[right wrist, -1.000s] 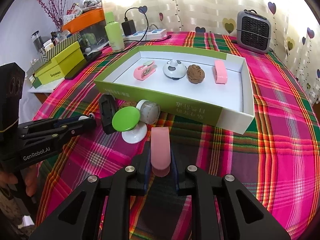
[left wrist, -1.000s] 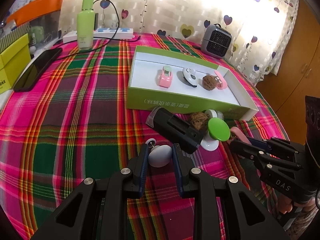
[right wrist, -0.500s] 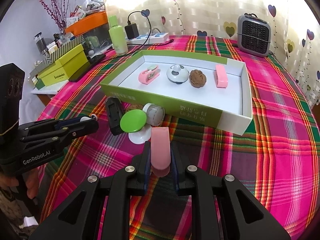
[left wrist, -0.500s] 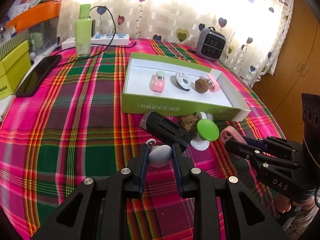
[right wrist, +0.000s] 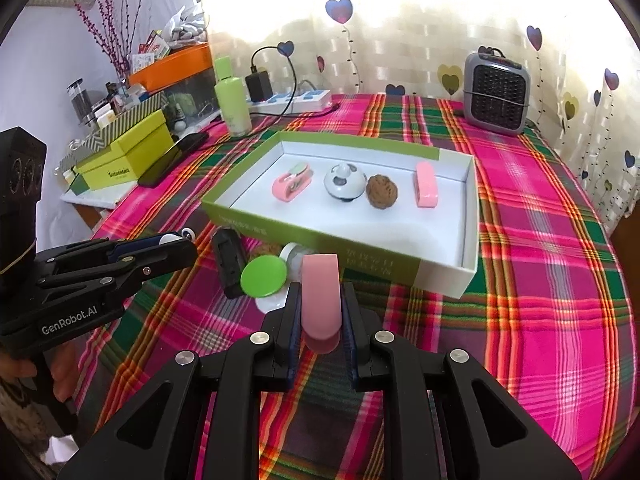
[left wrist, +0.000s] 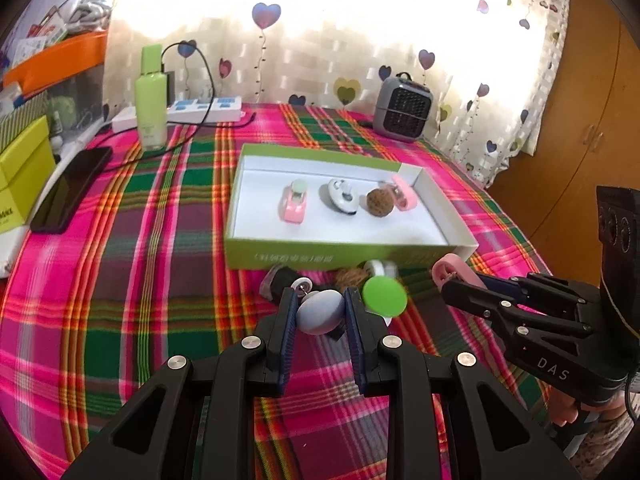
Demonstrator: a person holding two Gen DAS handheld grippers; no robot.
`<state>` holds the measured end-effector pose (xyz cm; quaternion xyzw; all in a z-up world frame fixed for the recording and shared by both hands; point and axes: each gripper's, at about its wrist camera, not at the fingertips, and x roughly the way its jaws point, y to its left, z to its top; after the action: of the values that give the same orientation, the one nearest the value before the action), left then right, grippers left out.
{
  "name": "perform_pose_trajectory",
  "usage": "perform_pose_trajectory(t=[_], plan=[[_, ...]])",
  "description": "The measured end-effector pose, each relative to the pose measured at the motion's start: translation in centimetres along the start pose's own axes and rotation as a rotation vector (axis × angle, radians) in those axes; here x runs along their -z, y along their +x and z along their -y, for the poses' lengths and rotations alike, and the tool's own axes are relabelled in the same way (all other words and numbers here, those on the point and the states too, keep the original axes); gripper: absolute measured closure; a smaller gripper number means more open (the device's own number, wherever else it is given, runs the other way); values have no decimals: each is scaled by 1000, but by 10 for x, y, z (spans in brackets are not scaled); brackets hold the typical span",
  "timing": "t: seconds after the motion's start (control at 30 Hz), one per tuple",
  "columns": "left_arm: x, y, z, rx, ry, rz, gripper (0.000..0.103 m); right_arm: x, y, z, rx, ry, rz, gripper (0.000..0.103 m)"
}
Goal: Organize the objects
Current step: 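Lift and carry the pink clip and white oval over the tray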
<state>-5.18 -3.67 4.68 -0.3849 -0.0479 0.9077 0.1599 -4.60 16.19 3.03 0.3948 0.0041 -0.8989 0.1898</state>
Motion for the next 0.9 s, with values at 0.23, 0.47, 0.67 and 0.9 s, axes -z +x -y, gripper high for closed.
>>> perform_pose_trajectory(t=[0.23,0.47,0.67,0.9], plan=[[-15,4,8,16,21,20,81,-9,-3,8,20,10,18,84],[-29,14,7,21,20,18,81,-21,-1,17,46,18,27,84],[-43,24,7,22,24,23,81,-33,5,26,75,26,31,84],[-58,41,11,24,34,16,81,-46,17,40,92,48,24,84]])
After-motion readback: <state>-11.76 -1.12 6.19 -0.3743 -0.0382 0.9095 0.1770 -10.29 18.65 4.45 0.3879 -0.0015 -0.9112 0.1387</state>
